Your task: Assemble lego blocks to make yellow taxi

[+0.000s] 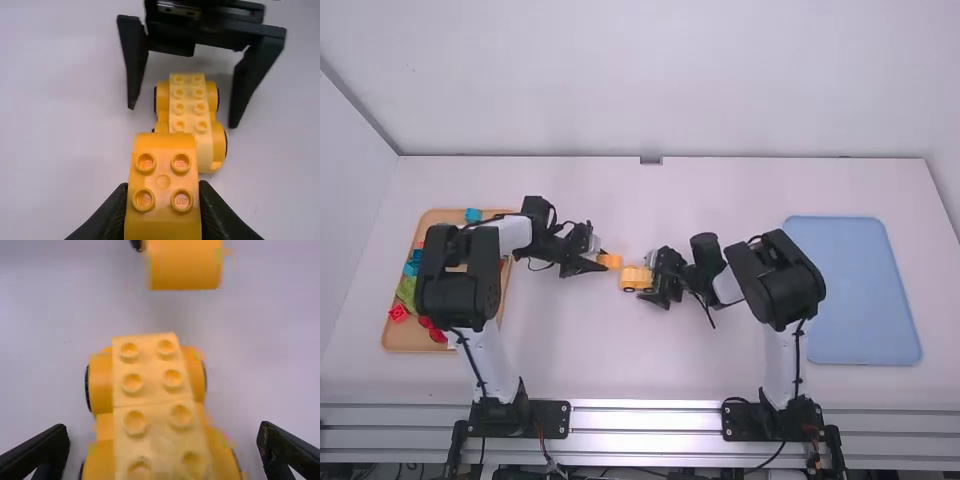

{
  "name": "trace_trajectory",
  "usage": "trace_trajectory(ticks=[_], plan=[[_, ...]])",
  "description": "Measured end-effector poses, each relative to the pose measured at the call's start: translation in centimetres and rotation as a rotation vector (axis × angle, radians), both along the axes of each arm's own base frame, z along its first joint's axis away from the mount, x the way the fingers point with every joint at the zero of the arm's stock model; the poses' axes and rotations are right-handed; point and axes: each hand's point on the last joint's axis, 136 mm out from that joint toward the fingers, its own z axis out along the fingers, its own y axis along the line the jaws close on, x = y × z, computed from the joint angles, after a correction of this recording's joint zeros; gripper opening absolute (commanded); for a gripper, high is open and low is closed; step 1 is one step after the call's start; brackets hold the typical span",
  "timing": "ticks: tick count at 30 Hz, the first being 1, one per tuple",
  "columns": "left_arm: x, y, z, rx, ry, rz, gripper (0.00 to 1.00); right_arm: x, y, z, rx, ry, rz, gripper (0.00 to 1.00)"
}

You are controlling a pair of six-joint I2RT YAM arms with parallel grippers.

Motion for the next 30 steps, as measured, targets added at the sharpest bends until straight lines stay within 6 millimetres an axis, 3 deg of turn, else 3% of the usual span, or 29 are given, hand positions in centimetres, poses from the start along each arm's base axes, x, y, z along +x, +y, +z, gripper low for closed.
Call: trace_trajectory(ticks=[4,8,11,17,26,30], plan=[[-0.5,-0.7,0.0,-0.004,0.010,-0.022,0.11,0.1,-0.2,0.2,0.014,0.008,0.005,0.91],[-1.0,-1.3,0.1,-0.008,0.022,-0.040,0.08,-0.3,0.0,0.3,0.020,-0.009,0.032,0.75],[-1.4,-2.0,0.1,-0.009,0.033,-0.057,0.06,-0.4,0.0,0.4,0.022,-0.025,0.047,0.70],[-0.9,-3.5,0.2,-0.011,0.031,-0.060,0.03,-0.6,0.1,0.5,0.031,-0.045,0.070,0.51],[-0.9,-3.7,0.1,-0.007,0.062,-0.041,0.02,-0.7,0.2,0.7,0.036,-0.048,0.077,0.49],[0.2,-4.0,0.6,-0.040,-0.015,-0.044,0.02,-0.7,0.2,0.6,0.036,-0.047,0.077,0.49]])
